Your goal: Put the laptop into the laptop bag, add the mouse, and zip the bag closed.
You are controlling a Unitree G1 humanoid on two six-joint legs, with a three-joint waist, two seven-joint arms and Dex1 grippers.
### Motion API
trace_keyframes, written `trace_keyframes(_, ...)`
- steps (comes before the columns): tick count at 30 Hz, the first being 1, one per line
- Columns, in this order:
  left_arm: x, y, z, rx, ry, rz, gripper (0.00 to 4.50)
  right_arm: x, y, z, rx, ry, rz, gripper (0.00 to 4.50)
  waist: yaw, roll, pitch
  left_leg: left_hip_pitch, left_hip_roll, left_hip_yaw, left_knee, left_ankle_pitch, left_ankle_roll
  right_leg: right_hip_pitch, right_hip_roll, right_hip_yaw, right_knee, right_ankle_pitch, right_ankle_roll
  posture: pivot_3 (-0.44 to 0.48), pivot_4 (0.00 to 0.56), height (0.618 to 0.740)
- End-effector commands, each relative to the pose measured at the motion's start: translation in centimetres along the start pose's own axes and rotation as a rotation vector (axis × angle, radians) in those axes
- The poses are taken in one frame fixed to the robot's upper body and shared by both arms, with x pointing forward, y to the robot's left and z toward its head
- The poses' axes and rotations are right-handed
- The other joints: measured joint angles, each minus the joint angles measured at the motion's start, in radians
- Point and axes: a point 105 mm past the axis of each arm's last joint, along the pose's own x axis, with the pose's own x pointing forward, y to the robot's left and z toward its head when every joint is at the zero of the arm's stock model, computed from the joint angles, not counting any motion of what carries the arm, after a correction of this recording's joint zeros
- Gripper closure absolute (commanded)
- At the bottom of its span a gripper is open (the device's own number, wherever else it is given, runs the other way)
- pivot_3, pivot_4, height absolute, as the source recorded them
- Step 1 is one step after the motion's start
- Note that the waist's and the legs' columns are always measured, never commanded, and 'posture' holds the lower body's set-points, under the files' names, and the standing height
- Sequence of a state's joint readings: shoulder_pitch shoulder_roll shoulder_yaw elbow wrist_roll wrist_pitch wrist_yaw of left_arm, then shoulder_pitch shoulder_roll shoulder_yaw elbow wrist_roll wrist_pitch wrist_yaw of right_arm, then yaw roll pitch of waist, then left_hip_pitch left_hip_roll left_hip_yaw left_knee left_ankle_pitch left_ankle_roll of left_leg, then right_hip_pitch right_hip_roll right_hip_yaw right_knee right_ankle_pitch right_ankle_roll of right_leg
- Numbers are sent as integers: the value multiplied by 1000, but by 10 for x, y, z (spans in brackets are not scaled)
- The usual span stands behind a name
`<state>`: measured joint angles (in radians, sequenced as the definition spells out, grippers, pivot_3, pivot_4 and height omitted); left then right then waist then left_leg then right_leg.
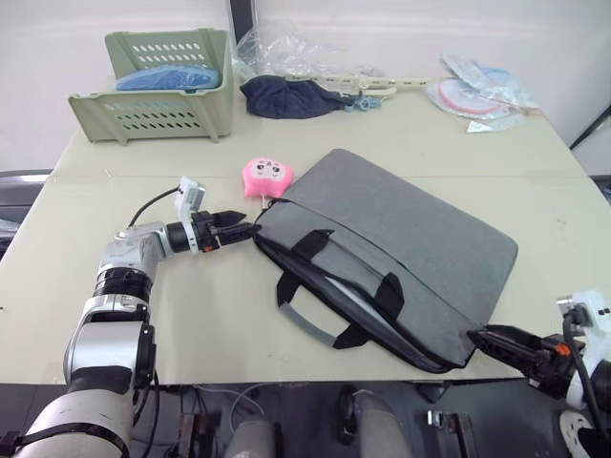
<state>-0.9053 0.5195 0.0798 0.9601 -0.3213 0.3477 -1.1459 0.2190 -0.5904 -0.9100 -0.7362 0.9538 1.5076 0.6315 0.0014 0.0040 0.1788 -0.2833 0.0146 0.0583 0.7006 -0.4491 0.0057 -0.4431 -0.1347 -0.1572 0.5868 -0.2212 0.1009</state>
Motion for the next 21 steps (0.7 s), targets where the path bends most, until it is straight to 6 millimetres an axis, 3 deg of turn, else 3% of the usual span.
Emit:
trace_keyframes(1,4,-1,12,27,-27,-5,0,2,1,-5,7,-17,-18,1899,0,0,0,0,0,0,0,0,0,0,0,0,0,0,0,0,150,740)
trace_keyframes(12,18,-8,9,2,-30,-54,0,16,-4,-20,85,-43,-50,1899,-3,-1,-1,1,0,0,0,0,0,0,0,0,0,0,0,0,150,740)
trace_keyframes(21,17,-12,2,-25,-2,-85,0,18,-7,-22,87,-35,-55,1899,-3,-5,-3,1,0,1,0,0,0,0,0,0,0,0,0,0,150,740)
